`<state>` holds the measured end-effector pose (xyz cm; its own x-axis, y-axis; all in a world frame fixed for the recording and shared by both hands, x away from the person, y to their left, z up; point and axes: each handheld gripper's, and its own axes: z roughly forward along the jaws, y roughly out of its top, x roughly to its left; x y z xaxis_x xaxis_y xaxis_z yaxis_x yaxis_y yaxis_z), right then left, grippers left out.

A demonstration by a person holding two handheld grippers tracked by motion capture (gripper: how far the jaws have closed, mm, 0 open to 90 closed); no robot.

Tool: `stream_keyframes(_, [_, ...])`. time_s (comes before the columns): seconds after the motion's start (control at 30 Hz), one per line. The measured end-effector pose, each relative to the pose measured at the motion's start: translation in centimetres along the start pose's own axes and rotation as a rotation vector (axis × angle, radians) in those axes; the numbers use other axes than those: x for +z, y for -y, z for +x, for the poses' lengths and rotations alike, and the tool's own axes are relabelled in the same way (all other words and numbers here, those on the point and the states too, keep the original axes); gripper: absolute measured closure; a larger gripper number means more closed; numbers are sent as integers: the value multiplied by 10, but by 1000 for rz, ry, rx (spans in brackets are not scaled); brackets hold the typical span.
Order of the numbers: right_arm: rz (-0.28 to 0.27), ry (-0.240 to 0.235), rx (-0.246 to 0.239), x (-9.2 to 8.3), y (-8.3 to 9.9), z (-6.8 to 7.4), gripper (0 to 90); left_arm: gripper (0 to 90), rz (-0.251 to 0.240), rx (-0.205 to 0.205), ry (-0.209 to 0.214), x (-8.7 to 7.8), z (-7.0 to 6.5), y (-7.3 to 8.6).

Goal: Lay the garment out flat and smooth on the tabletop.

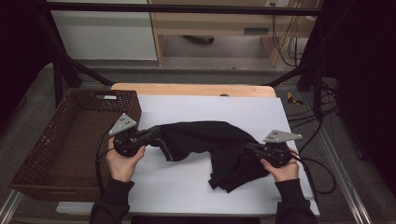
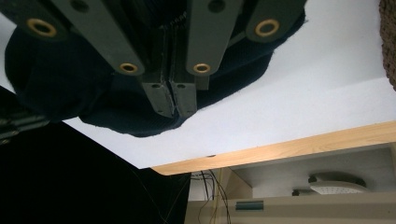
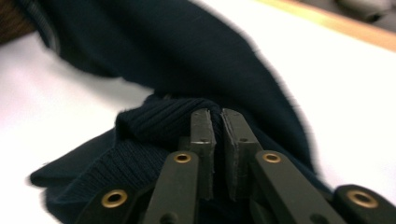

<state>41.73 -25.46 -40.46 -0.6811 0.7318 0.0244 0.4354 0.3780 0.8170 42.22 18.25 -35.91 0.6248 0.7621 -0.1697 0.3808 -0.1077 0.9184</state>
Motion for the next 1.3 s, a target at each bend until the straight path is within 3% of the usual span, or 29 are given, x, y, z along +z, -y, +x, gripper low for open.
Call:
stream_keyframes(0.03, [5, -12, -17, 4, -1, 3, 763, 874, 2, 3, 2, -1, 0, -1])
stream_keyframes(0.17, [-63, -56, -32, 9, -10, 17, 558, 875, 3, 10, 5, -2, -1, -7])
stream_keyframes(0.23, [-94, -50, -56, 13, -15, 26, 477, 876, 1, 11, 13, -2, -3, -12])
stream_keyframes(0.37, [-91, -80, -102, 31, -23, 45, 403, 881, 41, 28, 11, 2, -9, -25])
stream_keyframes(0.5, [-79, -90, -139, 52, -30, 62, 364, 881, 40, 56, 17, 3, -18, -40])
stream_keyframes(0.67, [-126, -75, -130, 76, -42, 74, 345, 881, 42, 80, 43, 7, -32, -53])
stream_keyframes(0.77, [-156, -84, -102, 91, -45, 78, 387, 881, 38, 97, 56, 8, -41, -60])
stream_keyframes(0.87, [-145, -63, -121, 102, -46, 83, 463, 881, 36, 116, 66, 8, -48, -65])
stream_keyframes(1.0, [-129, -41, -107, 106, -47, 83, 771, 881, 38, 127, 66, 9, -51, -68])
stream_keyframes(1.07, [-125, -39, -113, 102, -48, 83, 849, 881, 37, 125, 67, 8, -50, -68])
stream_keyframes(1.17, [-109, -35, -142, 92, -49, 82, 868, 881, 30, 124, 63, 6, -47, -69])
stream_keyframes(1.3, [-113, -60, -139, 71, -52, 76, 872, 881, 24, 125, 43, 5, -43, -71])
